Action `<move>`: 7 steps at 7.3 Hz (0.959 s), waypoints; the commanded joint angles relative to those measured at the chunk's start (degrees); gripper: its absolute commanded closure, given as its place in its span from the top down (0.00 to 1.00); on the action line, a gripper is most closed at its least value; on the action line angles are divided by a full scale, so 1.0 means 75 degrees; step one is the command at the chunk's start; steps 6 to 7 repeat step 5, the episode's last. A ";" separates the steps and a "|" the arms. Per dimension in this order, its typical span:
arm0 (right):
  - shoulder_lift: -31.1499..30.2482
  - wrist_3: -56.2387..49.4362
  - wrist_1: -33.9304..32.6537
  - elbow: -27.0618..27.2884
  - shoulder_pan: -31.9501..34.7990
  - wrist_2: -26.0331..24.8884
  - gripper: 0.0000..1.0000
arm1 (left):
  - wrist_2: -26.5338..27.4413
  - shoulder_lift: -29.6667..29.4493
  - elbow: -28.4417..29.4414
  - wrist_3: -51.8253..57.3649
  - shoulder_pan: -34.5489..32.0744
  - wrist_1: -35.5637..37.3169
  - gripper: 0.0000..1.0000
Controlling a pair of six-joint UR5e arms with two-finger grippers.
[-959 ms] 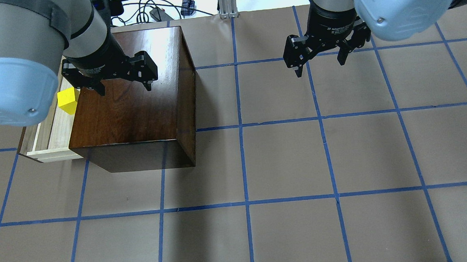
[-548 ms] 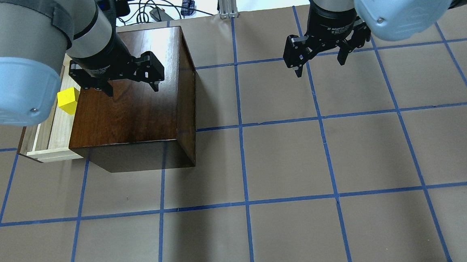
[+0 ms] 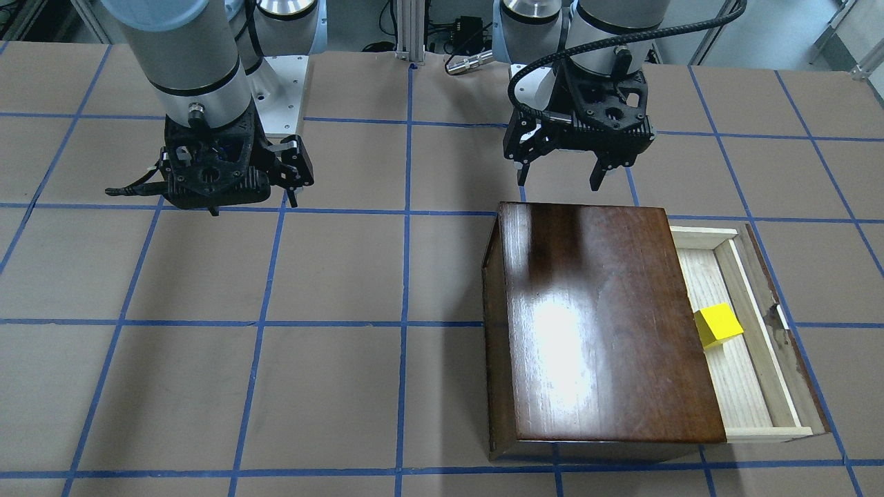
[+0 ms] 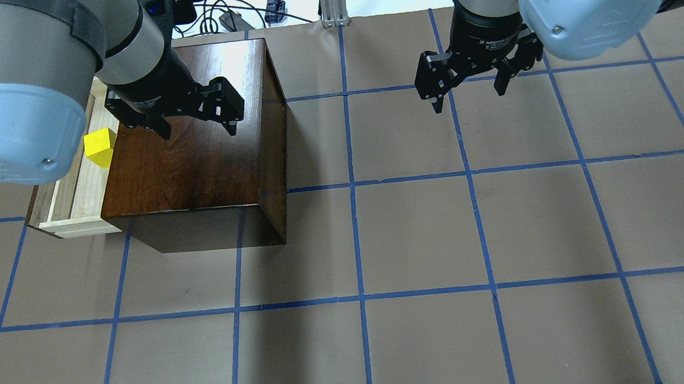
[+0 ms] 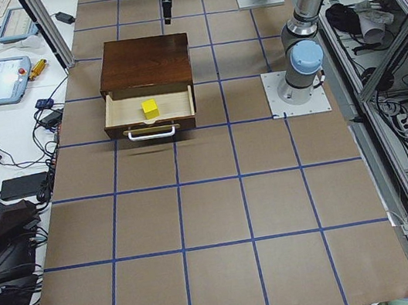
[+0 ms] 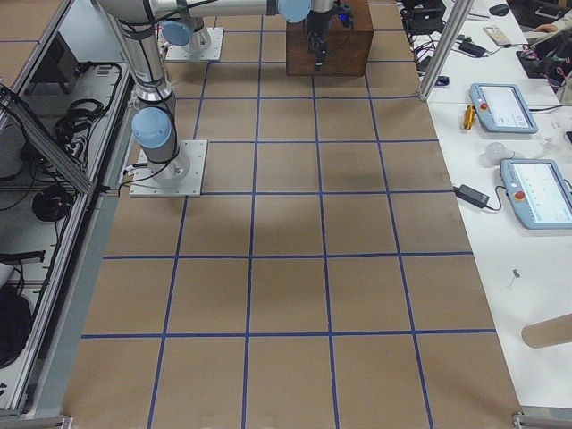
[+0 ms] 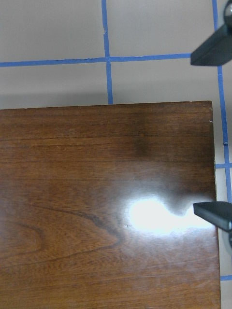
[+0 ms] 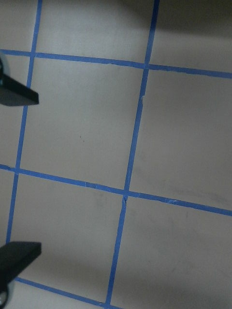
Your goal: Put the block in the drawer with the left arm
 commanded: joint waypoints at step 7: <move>0.0000 -0.0008 0.0000 0.0000 0.0000 0.0000 1.00 | 0.0047 0.0098 -0.0003 0.0016 0.0060 -0.0302 1.00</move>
